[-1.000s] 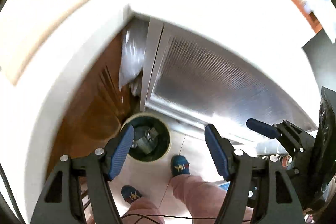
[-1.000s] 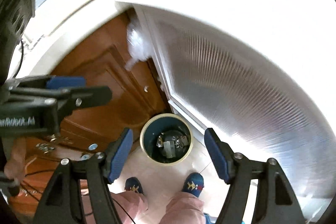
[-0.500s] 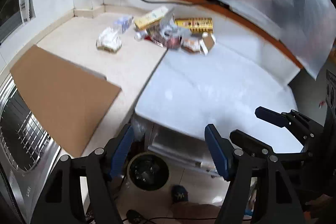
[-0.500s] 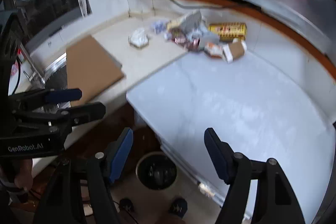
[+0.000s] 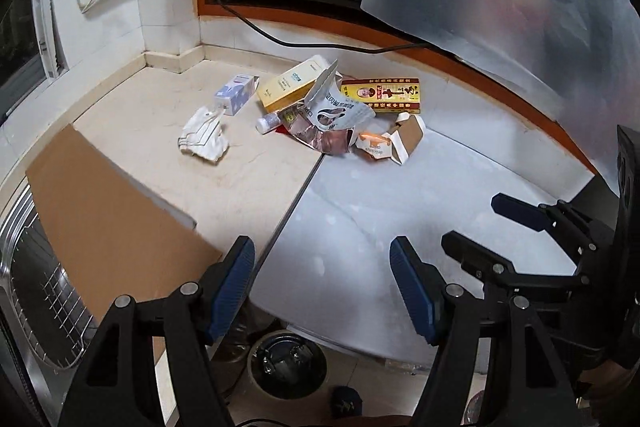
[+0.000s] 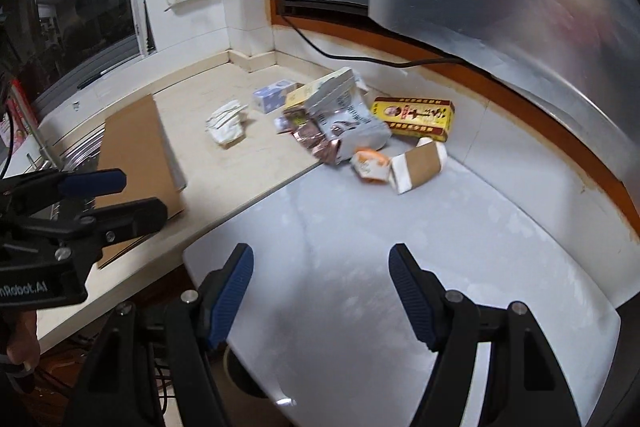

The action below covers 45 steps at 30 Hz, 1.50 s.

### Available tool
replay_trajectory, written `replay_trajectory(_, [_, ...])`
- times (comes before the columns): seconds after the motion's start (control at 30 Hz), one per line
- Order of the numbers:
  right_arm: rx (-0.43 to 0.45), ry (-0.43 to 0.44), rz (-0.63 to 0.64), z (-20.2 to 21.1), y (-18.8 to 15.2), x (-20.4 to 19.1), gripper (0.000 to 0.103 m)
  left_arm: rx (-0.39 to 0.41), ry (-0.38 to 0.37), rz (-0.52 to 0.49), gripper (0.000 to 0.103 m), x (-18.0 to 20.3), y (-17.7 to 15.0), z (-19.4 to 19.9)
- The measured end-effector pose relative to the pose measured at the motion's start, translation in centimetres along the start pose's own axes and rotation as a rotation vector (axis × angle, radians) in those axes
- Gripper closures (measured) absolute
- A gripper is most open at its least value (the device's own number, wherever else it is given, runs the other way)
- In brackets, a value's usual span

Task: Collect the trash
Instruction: 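Raise both tools back over the white table, then grasp the orange-rimmed cup with the left tool while the right tool grasps the brown paper cup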

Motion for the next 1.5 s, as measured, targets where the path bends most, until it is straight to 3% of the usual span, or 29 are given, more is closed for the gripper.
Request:
replay_trajectory(0.3, [-0.023, 0.022, -0.029, -3.2, 1.1, 3.9, 0.032, -0.042, -0.007, 0.030, 0.035, 1.0, 1.8, -4.3])
replay_trajectory(0.63, [-0.045, 0.030, -0.165, -6.4, 2.6, 9.4, 0.032, -0.056, -0.094, 0.086, 0.035, 1.9, 5.9, -9.3])
replay_trajectory(0.77, [-0.053, 0.034, -0.259, -8.5, 3.7, 11.8, 0.032, -0.067, -0.122, 0.078, 0.053, 3.0, 7.0, -11.6])
replay_trajectory(0.93, [-0.060, 0.006, -0.369, -11.7, 4.9, 14.4, 0.032, -0.098, -0.147, 0.094, 0.061, 3.8, 7.6, -14.7])
replay_trajectory(1.23, [-0.099, 0.016, -0.536, -18.0, 5.9, 16.1, 0.032, -0.124, -0.158, 0.147, 0.064, 3.8, 8.0, -17.5])
replay_trajectory(1.43, [-0.133, 0.028, -0.575, -20.0, 5.6, 16.0, 0.033, -0.144, -0.174, 0.176, 0.064, 3.8, 7.8, -18.5])
replay_trajectory(1.5, [-0.125, 0.045, -0.574, -20.0, 5.6, 15.9, 0.042, -0.152, -0.181, 0.183, 0.064, 3.9, 7.6, -18.8])
Point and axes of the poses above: each gripper's, at about its wrist camera, not at the fingertips, and z roughly against the way its jaws point, x to its right, y to its top, the point moved 6 cm from there along -z, roughly the way its jaws point, and after that the axes turned 1 degree about x, right-handed, at the moved point
